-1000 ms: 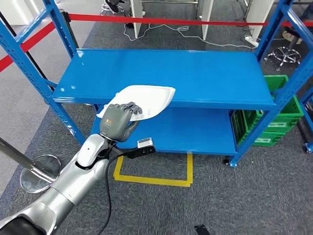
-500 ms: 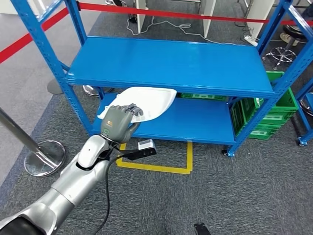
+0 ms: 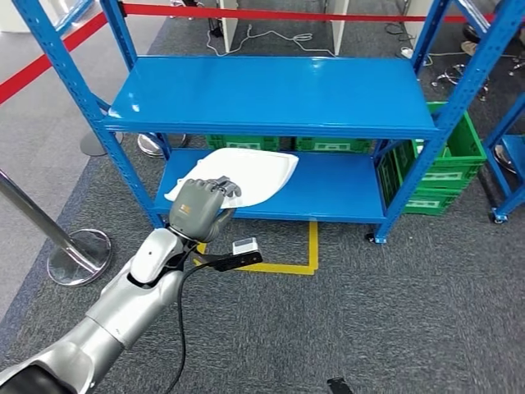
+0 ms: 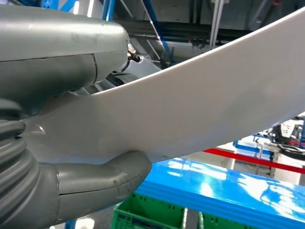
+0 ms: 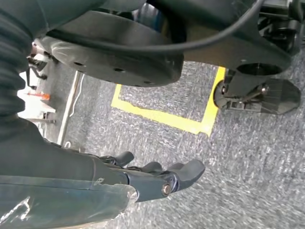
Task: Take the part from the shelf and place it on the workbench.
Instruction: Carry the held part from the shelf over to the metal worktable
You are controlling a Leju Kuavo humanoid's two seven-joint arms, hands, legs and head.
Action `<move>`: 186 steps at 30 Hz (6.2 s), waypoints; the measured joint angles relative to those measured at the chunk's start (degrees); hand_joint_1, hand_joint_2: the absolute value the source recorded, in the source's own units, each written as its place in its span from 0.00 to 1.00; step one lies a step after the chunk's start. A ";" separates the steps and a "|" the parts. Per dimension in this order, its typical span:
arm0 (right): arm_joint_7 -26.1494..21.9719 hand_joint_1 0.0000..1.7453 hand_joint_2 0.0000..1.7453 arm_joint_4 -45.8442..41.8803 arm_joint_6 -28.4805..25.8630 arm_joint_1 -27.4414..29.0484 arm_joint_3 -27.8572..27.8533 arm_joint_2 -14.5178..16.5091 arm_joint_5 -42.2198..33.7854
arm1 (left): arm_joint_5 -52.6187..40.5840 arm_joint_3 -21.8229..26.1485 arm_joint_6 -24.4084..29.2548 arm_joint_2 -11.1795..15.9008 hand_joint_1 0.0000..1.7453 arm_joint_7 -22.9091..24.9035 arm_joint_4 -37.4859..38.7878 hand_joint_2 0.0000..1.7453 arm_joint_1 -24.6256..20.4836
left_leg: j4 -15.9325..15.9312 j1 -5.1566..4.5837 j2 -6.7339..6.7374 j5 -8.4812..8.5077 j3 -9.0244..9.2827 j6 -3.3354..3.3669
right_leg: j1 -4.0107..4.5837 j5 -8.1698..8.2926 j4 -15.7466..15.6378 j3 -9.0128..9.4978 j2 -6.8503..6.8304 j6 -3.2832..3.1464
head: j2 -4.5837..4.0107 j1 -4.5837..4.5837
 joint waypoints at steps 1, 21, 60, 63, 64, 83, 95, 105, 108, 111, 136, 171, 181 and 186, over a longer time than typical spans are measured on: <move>-0.02 0.00 1.00 -0.01 -0.01 0.04 -0.10 0.00 -0.04 | -0.01 -0.01 0.00 0.02 1.00 0.01 0.01 1.00 0.08 | 3.95 0.06 -0.01 -2.33 -1.45 -0.21 | -0.01 0.42 0.03 -0.51 0.25 -0.12 | 0.00 -0.04; -0.08 0.00 1.00 -0.01 -0.09 -0.23 -0.65 -0.09 0.12 | -0.72 -0.11 -0.15 0.68 1.00 0.04 0.01 1.00 1.01 | -5.77 0.72 2.93 1.47 6.16 2.18 | 0.04 -1.14 11.72 -8.24 -1.52 3.22 | -0.02 0.75; 0.01 0.00 1.00 -0.01 -1.09 0.18 -0.67 -0.03 0.49 | -0.83 -0.32 -0.69 0.34 1.00 0.02 0.00 1.00 0.77 | -2.08 0.28 3.45 -1.37 4.63 0.12 | 0.50 2.87 1.94 -5.39 -2.09 0.40 | -0.01 0.59; -0.03 0.00 1.00 -0.01 -1.16 0.19 -0.67 0.00 0.45 | -0.89 -0.32 -0.68 0.51 1.00 0.04 0.03 1.00 1.10 | 8.69 0.35 0.50 -6.49 -0.39 -0.03 | 0.36 3.11 1.91 -5.61 -0.05 -0.11 | -0.02 0.26; -0.09 0.00 1.00 -0.01 -1.16 0.22 -0.67 0.00 0.42 | -0.91 -0.32 -0.68 0.60 1.00 0.07 0.05 1.00 1.31 | 10.95 0.33 0.28 -6.90 -1.57 0.03 | 0.36 3.17 1.92 -5.68 0.71 -0.16 | -0.02 0.24; -1.11 0.00 1.00 -0.03 -2.23 0.23 -1.50 -0.09 0.34 | -1.21 0.21 -0.31 1.60 1.00 0.11 0.31 1.00 1.08 | -4.67 0.77 3.25 0.23 6.12 2.15 | 0.48 1.62 8.44 -8.50 -2.84 3.12 | -0.01 1.16; -1.04 0.00 1.00 -0.01 -2.23 0.65 -1.67 -0.07 0.39 | -0.72 1.36 -0.95 2.00 1.00 -0.20 0.98 1.00 -1.06 | 11.55 0.40 0.07 -6.86 -1.86 0.43 | 0.64 3.31 2.19 -6.09 1.50 -0.24 | -0.02 0.34; -1.03 0.00 1.00 -0.01 -2.43 0.28 -1.91 -0.01 0.43 | -0.18 1.72 -1.11 1.88 1.00 -1.12 2.78 1.00 -4.40 | -3.77 1.29 -2.90 1.11 4.09 1.71 | 0.30 3.58 3.07 -8.07 5.67 2.31 | -0.01 0.23; -1.02 0.00 1.00 -0.02 -2.56 0.17 -1.98 -0.11 0.46 | -0.10 1.73 -1.12 1.60 1.00 -1.28 3.06 1.00 -4.85 | -3.81 1.05 -0.88 0.99 4.29 2.42 | 0.65 -0.35 10.70 -11.48 0.58 3.13 | -0.01 0.80; -1.02 0.00 1.00 -0.03 -2.59 -0.18 -2.00 -0.22 0.49 | -0.03 1.78 -1.15 1.77 1.00 -1.33 3.57 1.00 -4.87 | -3.79 0.81 1.44 0.72 4.48 2.65 | 0.61 -1.72 16.29 -13.62 -0.79 3.23 | -0.01 0.98; -0.32 0.00 1.00 -0.01 -2.78 -0.52 -2.03 -0.16 1.38 | 0.48 2.73 -4.19 2.66 1.00 -2.10 7.15 1.00 -11.35 | -3.41 1.13 -2.75 1.45 3.43 1.93 | 0.50 3.23 4.03 -8.69 4.51 2.00 | -0.02 0.47; -0.41 0.00 1.00 -0.01 -3.68 -0.95 -2.05 -0.20 1.71 | 1.04 2.80 -4.28 4.06 1.00 -1.84 8.90 1.00 -12.47 | -3.79 0.70 -0.32 1.93 3.32 2.99 | 0.58 -2.09 15.76 -14.58 -0.41 2.38 | -0.02 1.21; -1.63 0.00 1.00 -0.03 -7.66 -0.77 -2.16 -0.30 0.16 | 1.19 2.89 -4.26 4.96 1.00 -1.57 8.84 1.00 -12.02 | -3.74 0.02 5.62 0.85 4.29 1.41 | 1.33 3.53 2.49 -6.97 -3.01 0.66 | -0.02 1.16; -2.22 0.00 1.00 -0.07 -8.96 -0.96 -2.87 -0.42 -0.54 | 1.19 2.92 -4.17 5.65 1.00 -1.49 8.72 1.00 -11.58 | 8.17 0.38 0.66 -5.16 -1.44 0.36 | 0.66 3.84 2.14 -6.69 0.20 -0.54 | -0.02 0.67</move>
